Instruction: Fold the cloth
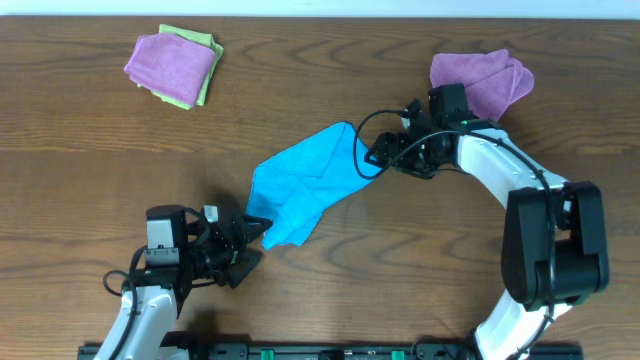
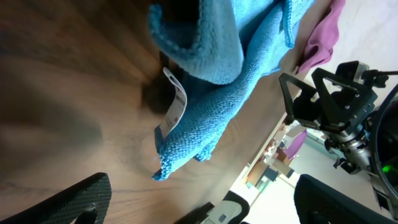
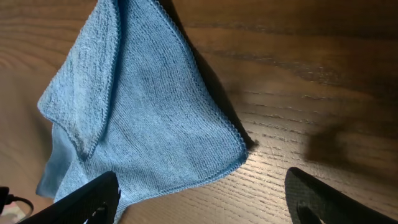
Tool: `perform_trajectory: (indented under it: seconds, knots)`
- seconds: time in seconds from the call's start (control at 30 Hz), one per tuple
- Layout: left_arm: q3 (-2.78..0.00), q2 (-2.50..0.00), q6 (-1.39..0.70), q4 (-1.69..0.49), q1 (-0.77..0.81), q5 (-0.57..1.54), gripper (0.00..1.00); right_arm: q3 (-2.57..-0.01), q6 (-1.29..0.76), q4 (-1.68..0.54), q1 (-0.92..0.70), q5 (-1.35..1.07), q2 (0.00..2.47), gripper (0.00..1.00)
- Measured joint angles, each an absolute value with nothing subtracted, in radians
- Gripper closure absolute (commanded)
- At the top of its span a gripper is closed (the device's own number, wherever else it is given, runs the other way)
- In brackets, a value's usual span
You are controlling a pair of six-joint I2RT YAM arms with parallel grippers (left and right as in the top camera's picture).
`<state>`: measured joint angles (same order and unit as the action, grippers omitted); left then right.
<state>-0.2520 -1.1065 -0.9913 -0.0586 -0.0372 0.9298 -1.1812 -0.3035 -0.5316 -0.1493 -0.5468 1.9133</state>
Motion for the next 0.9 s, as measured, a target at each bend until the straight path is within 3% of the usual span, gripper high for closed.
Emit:
perform_trajectory:
  seconds: [0.43, 0.9]
  knots:
    - [-0.252, -1.106, -1.037, -0.017, -0.034, 0.886, 0.05, -1.181, -0.305, -0.522, -0.149, -0.547, 1.913, 0.16]
    - [-0.252, -1.201, -1.129, 0.124, 0.083, 0.82, 0.05, -1.181, -0.314, -0.511, -0.149, -0.547, 1.913, 0.18]
